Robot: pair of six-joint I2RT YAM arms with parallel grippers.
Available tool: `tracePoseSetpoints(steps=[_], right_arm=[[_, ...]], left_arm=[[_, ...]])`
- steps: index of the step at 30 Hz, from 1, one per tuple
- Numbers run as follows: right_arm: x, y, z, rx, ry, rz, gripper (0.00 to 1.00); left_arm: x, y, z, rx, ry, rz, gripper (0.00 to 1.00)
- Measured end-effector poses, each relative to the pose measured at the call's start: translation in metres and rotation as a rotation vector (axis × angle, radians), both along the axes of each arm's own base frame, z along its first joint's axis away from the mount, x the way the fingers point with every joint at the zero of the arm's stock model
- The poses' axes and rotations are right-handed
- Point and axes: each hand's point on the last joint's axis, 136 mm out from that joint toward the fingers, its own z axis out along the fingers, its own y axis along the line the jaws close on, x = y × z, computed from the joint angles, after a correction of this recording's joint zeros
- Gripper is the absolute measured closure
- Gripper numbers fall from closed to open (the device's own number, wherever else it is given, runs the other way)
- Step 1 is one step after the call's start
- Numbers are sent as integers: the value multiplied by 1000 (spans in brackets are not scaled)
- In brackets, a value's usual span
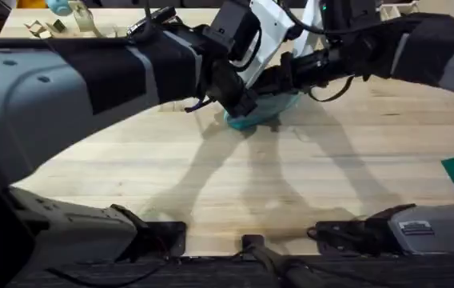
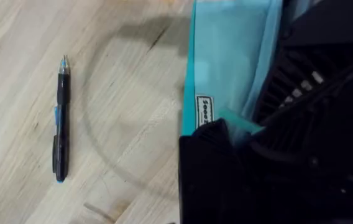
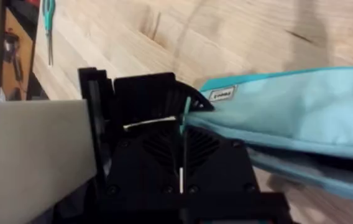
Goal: Unzip the bag, pick up the pens from the table one at a time and place them inside, then zip the bag closed.
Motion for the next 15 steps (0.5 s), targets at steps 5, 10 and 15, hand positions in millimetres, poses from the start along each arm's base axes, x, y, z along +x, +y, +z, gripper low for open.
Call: tracePoseSetpoints(steps=[5, 10, 15], right_arm=[[1, 4, 2, -3, -9, 1, 969], [1, 5, 2, -7, -1, -10, 971], [9, -7, -4, -54, -2, -60, 529]], left_arm=[[0, 2, -1, 3, 3, 1, 958], [0, 2, -2, 3, 3, 0, 958], [0, 4, -1, 0, 3, -1, 958]])
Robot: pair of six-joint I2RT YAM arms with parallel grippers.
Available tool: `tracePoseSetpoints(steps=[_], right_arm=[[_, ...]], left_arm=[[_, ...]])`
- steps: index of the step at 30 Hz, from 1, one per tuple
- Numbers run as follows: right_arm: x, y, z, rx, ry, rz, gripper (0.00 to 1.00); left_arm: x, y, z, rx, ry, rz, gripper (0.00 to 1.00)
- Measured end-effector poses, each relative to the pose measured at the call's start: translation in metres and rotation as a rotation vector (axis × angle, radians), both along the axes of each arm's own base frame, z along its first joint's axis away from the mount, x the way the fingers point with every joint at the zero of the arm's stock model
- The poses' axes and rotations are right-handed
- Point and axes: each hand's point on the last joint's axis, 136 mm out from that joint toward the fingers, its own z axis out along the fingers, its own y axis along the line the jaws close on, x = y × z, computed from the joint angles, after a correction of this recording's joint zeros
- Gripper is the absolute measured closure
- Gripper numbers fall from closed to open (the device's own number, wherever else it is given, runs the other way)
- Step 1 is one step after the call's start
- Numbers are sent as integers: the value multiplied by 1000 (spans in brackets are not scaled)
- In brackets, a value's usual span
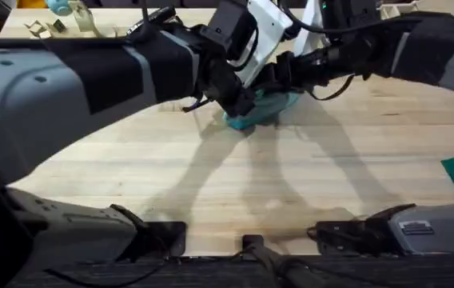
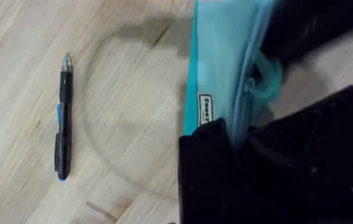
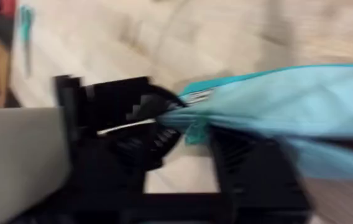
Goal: Unzip the bag, pick up the pens from the table one at a time and place them inside, then zip the bag closed.
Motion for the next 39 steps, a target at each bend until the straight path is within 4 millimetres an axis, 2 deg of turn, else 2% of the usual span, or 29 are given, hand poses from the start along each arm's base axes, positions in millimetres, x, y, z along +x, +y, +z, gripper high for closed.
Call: tracePoseSetpoints(steps=[1, 2, 3, 6, 8, 9, 15, 21, 25, 26, 28, 35, 39], right_arm=[[3, -5, -2, -16, -5, -13, 401], [5, -9, -4, -30, -10, -22, 314], [6, -11, -4, -38, -15, -25, 269], [7, -14, -5, -47, -27, -19, 222], [10, -22, -8, -67, -38, -25, 46], [10, -25, -8, -71, -40, -25, 14], [5, -31, -9, -62, -38, 16, 4], [0, -40, 12, -39, -95, 40, 4], [-3, -54, 25, -83, -153, 31, 4], [-7, -67, 30, -145, -189, 25, 4], [-8, -75, 33, -189, -217, 19, 4], [-7, -97, 45, -314, -320, 2, 4], [-7, -103, 46, -354, -341, 1, 4]], left_arm=[[0, 1, 0, -3, 1, 2, 958], [1, 1, 1, -6, 2, 2, 958], [1, 0, 1, -9, 2, 2, 958], [0, 0, 1, -10, 2, 1, 958], [0, -1, 2, -14, 4, -1, 958], [0, -2, 2, -18, 2, -2, 958], [-1, -4, 3, -19, 0, -5, 959], [0, -3, 2, -18, -1, 4, 958], [0, -3, 2, -17, -2, 4, 958], [0, -3, 2, -17, -2, 4, 958], [0, -3, 2, -17, -2, 4, 958], [0, -3, 2, -17, -2, 4, 958], [3, -7, 5, -35, -17, 2, 341]])
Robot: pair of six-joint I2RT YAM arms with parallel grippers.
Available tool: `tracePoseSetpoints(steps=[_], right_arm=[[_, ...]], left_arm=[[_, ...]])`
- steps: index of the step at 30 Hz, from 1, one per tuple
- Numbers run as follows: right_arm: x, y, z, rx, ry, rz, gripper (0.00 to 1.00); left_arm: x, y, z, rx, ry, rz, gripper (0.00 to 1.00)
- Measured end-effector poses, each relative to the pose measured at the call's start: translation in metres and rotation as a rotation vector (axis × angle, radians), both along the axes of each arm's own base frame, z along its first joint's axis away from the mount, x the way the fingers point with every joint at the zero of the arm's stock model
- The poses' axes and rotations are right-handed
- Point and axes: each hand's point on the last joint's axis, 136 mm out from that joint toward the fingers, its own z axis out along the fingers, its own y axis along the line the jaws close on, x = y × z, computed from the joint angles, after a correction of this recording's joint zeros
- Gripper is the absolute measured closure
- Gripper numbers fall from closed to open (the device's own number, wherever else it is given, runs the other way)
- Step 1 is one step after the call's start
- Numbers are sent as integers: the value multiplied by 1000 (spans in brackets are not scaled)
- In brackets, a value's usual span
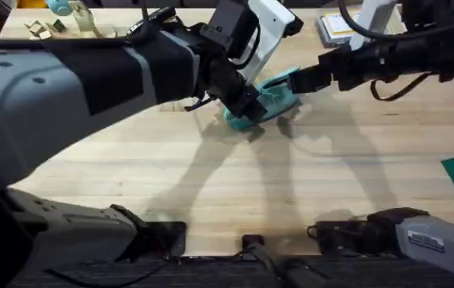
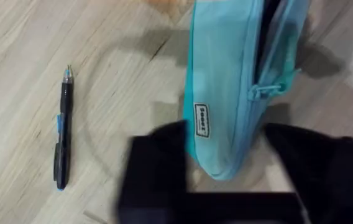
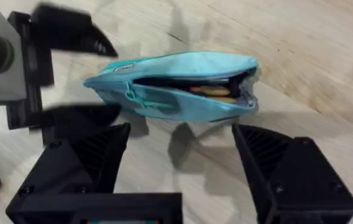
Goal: Unzip the bag, pick up the pens from the table one at a time and place them inside, then zip the bag closed.
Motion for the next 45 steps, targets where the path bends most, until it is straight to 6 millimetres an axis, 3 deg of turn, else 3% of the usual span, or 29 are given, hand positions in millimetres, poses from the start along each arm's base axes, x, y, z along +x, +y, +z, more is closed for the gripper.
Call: tracePoseSetpoints(steps=[2, 3, 7, 13, 17, 22, 24, 27, 30, 31, 40, 45], right_arm=[[0, -1, 0, -5, -1, 1, 4], [0, -1, -1, -7, 1, 0, 4], [-5, -3, 4, -27, 19, 9, 4], [1, -9, 33, -74, -32, 17, 4], [3, -9, 41, -98, -71, 52, 5], [-1, 2, 40, -152, -117, 175, 17], [-3, 7, 41, -172, -144, 226, 114], [2, 11, 45, -204, -200, 279, 444], [9, 12, 50, -235, -266, 320, 855], [11, 12, 52, -246, -286, 331, 937], [24, 14, 63, -405, -490, 546, 970], [30, 18, 45, -478, -511, 679, 972]], left_arm=[[-1, -1, 0, -4, 3, 1, 57], [-1, -1, 0, -5, 2, 1, 20], [-1, -2, 0, -5, 3, 0, 8], [-1, 1, 5, -10, -5, 6, 8], [3, 14, 36, -49, -62, 40, 8], [7, 51, 80, -91, -142, 130, 8], [7, 64, 91, -100, -162, 165, 8], [7, 80, 105, -112, -192, 205, 8], [8, 92, 118, -127, -229, 237, 9], [8, 96, 122, -130, -240, 246, 9], [11, 109, 128, -129, -260, 285, 7], [11, 109, 128, -128, -258, 286, 8]])
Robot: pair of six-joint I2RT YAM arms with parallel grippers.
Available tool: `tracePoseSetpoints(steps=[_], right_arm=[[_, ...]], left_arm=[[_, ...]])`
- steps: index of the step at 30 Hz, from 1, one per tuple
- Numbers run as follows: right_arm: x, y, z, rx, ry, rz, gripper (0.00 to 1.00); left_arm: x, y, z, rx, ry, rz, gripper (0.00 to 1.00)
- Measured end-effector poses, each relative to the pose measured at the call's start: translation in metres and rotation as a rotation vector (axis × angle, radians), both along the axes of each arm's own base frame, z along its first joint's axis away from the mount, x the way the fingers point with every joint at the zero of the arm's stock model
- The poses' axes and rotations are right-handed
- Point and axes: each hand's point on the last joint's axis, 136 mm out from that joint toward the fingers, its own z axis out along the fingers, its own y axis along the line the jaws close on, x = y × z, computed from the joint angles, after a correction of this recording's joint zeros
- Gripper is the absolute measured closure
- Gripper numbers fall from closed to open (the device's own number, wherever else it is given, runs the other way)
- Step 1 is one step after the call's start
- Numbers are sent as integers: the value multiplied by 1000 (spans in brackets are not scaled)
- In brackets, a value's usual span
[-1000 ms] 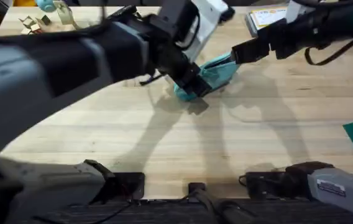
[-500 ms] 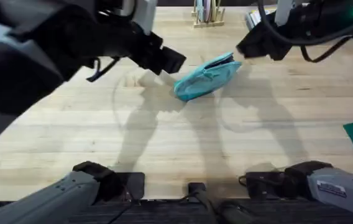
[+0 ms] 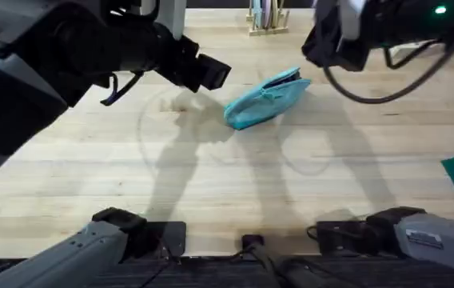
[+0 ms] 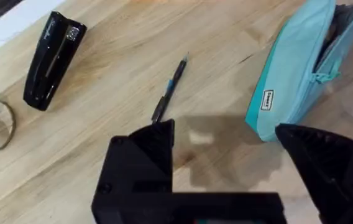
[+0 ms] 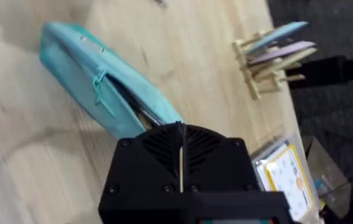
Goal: Unzip the bag, pick up the pens from the table one at a time and place them inside, then zip the bag closed.
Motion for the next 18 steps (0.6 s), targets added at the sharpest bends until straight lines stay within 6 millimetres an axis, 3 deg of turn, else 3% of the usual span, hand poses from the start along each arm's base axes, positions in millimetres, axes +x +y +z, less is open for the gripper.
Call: tracePoseSetpoints(steps=[6, 18], right_arm=[[5, 11, -37, -104, 31, 142, 972], [2, 32, -74, -200, 59, 326, 973]], left_arm=[[-1, 0, -1, 2, 6, 0, 8], [-1, 0, -2, 3, 8, 0, 8]])
